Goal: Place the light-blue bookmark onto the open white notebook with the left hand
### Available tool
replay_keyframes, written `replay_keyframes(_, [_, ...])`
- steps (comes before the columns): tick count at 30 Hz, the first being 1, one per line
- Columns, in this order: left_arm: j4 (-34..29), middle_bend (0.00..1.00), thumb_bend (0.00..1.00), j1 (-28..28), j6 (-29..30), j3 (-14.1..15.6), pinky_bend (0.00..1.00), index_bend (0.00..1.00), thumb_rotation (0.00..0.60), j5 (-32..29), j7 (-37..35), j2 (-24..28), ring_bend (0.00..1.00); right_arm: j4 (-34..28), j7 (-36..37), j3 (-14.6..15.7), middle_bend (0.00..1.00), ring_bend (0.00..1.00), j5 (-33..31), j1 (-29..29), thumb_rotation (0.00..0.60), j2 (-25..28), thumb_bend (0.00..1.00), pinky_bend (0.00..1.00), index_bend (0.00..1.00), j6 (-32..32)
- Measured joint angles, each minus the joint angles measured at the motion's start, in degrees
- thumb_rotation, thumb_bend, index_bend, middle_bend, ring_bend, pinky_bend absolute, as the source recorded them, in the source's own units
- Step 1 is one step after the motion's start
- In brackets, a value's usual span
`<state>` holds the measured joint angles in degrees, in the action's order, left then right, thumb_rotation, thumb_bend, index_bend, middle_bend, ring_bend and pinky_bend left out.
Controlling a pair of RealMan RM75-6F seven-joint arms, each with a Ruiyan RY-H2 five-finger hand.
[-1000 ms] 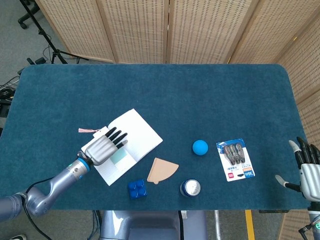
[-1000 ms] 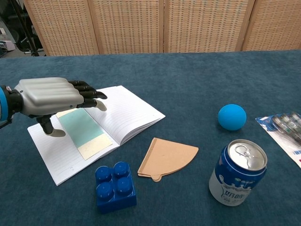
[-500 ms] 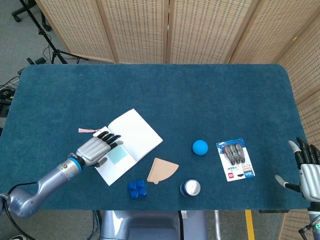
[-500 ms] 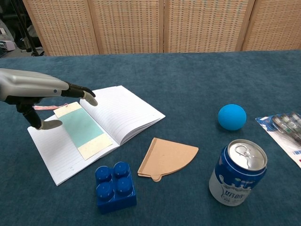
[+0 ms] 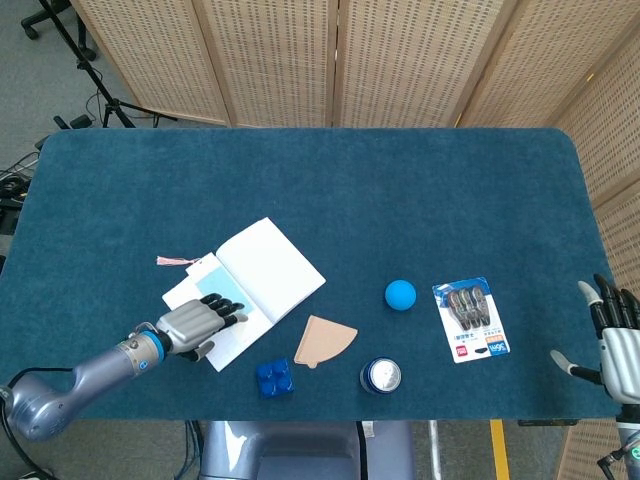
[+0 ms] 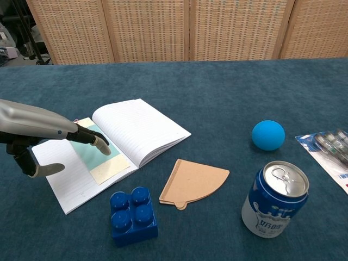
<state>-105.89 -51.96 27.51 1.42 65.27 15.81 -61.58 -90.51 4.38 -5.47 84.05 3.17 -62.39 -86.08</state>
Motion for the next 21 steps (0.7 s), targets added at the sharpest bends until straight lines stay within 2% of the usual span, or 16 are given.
replay_keyframes(12, [-0.7, 0.00, 0.59, -4.4, -1.1, 3.3, 0.00, 0.00, 0.600, -5.6, 3.0, -0.6, 0.00, 0.1, 0.7, 0.0, 0.00, 0.00, 0.2, -0.1, 0.600, 0.2, 0.16, 0.00, 0.00, -0.2])
replay_keyframes(21, [-0.8, 0.00, 0.59, -7.1, 0.3, 6.2, 0.00, 0.00, 0.600, -9.4, 5.8, -0.6, 0.00, 0.1, 0.7, 0.0, 0.00, 0.00, 0.3, -0.1, 0.600, 0.1, 0.16, 0.00, 0.00, -0.2])
